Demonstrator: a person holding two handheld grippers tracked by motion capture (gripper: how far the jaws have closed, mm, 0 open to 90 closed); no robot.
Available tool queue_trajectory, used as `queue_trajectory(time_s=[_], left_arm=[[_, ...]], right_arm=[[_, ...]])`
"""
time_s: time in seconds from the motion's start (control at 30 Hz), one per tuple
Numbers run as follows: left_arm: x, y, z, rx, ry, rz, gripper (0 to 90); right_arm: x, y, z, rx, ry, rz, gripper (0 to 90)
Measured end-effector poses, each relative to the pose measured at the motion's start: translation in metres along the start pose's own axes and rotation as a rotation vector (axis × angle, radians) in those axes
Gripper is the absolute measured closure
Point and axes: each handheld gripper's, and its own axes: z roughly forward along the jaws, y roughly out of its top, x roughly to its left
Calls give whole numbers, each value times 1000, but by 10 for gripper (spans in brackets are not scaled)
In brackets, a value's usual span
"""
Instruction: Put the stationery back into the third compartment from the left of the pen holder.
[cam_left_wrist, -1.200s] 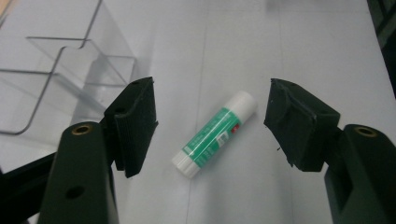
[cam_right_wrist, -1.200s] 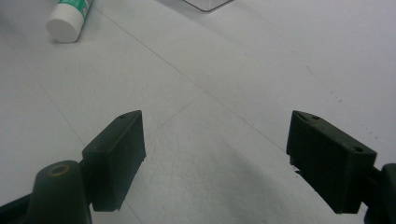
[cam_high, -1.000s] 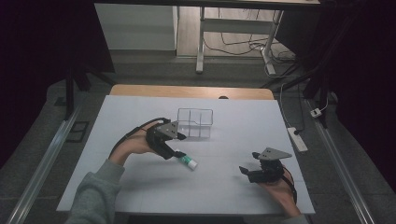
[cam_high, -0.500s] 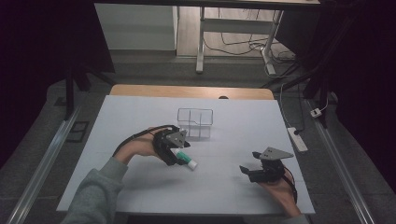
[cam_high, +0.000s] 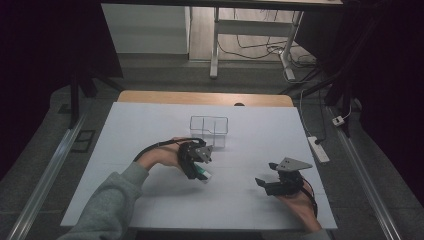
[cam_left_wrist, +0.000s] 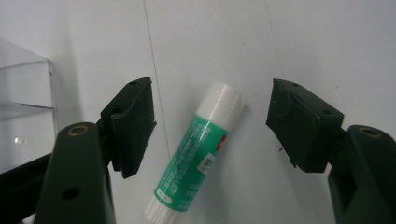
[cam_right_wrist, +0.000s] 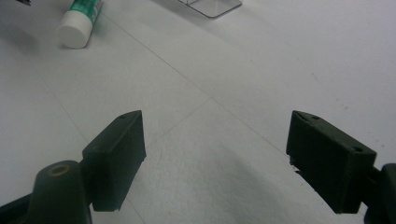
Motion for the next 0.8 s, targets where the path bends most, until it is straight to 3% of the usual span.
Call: queue_trajectory(time_s=[0.3,0.63,0.8], left_arm=[[2,4,16,62,-20,31,334],[-1,9,27,154,-15,105,470],[-2,11,30,160,-29,134,562]], right_arm=[[0,0,1,8,-3,-1,186],[-1,0,1,11,3,-2,186],[0,-1,2,12,2,-1,185]])
